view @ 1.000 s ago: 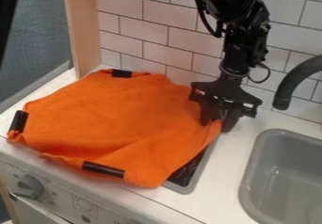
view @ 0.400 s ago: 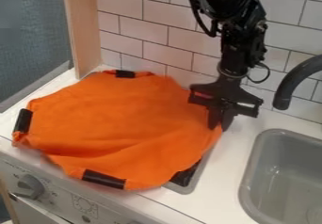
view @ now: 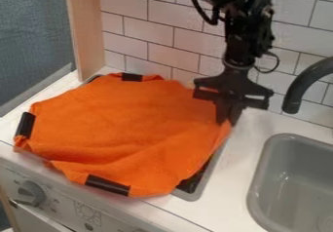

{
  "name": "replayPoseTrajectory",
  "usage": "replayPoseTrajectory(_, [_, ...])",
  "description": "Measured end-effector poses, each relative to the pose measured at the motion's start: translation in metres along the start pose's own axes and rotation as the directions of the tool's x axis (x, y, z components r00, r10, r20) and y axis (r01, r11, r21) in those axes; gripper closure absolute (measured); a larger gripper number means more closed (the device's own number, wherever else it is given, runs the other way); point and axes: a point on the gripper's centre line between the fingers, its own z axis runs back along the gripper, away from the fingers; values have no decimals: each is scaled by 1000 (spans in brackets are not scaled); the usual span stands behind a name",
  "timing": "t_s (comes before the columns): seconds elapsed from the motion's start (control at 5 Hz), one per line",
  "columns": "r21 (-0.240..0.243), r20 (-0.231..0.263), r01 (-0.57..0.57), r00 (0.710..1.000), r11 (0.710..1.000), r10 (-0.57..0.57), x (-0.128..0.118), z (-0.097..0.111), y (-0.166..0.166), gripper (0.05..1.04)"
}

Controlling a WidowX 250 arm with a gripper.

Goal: Fold the cloth from right to left

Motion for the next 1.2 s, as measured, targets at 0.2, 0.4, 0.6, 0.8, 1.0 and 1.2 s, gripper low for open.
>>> replayPoseTrajectory(0.2, [-25, 48, -7, 999, 1000, 8, 4, 15, 9, 1020])
replayPoseTrajectory(0.4, [-14, 110, -37, 993, 999, 39, 9, 37, 35, 1020])
replayPoseTrajectory(0.6, [5, 152, -50, 987, 999, 49, 3, 57, 53, 1020])
replayPoseTrajectory(0.8, [18, 177, -94, 980, 995, 90, -5, 69, 82, 1020])
replayPoseTrajectory(1.0, [34, 149, -110, 983, 993, 104, -20, 63, 104, 1020])
replayPoseTrajectory(1.2, [48, 124, -124, 985, 991, 117, -30, 53, 128, 1020])
